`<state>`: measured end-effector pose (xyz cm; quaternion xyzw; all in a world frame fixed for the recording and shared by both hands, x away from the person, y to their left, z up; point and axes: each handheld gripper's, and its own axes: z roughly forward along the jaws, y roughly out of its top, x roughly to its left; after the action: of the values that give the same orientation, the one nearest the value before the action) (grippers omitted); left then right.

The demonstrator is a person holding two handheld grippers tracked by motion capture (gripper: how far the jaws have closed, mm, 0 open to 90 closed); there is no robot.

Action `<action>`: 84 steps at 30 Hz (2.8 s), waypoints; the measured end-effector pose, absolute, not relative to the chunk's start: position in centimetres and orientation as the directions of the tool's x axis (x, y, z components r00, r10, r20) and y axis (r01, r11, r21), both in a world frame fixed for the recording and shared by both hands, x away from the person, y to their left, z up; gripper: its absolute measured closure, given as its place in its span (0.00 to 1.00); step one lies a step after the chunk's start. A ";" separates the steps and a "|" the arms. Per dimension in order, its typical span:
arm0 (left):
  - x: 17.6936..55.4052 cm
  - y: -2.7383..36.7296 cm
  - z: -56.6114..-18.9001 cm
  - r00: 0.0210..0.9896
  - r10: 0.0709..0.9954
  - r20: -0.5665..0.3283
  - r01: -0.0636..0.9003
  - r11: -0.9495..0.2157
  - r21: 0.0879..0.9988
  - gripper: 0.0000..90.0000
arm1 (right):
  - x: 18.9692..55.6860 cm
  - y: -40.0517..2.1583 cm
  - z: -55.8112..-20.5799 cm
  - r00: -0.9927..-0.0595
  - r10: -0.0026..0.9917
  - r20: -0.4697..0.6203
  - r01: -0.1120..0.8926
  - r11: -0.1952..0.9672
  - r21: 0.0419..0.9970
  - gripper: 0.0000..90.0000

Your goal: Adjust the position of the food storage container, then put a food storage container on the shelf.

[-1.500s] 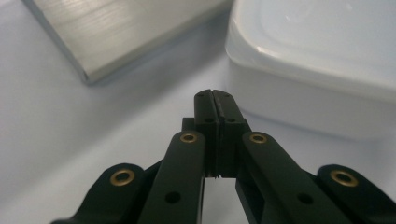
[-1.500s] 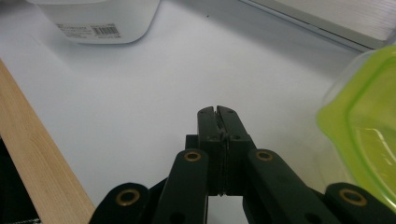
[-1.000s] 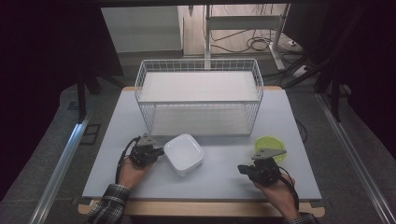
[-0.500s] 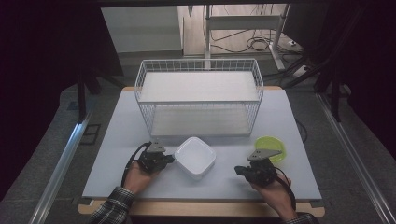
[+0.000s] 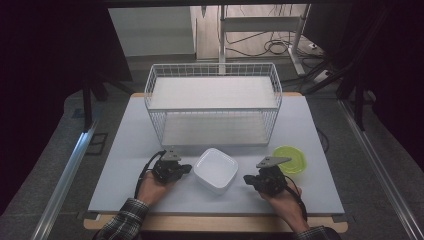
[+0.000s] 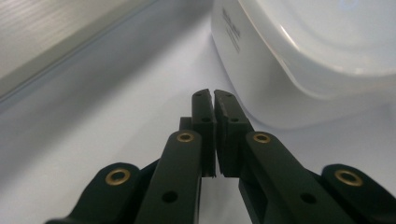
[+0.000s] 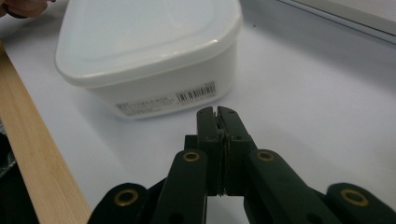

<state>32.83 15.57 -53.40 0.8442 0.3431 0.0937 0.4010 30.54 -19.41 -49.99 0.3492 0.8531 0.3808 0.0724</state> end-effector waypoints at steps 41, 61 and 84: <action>28.7 15.9 -51.6 0.750 0.660 -0.036 0.463 -0.486 0.741 0.59 | 32.4 -17.6 -49.5 -0.750 0.661 0.032 0.477 0.506 0.718 0.80; 25.7 17.8 -51.2 0.695 0.716 -0.060 0.486 -0.407 0.773 0.01 | 30.3 -19.5 -48.6 -0.791 0.606 0.086 0.432 0.453 0.780 0.20; 27.6 16.9 -51.6 0.702 0.697 -0.146 0.495 -0.330 0.804 0.00 | 31.0 -18.1 -48.9 -0.792 0.610 0.034 0.417 0.500 0.759 0.03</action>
<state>27.64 16.94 -51.64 0.8075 0.3691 0.1136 0.4458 31.01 -18.05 -48.93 0.2993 0.8577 0.4005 0.1202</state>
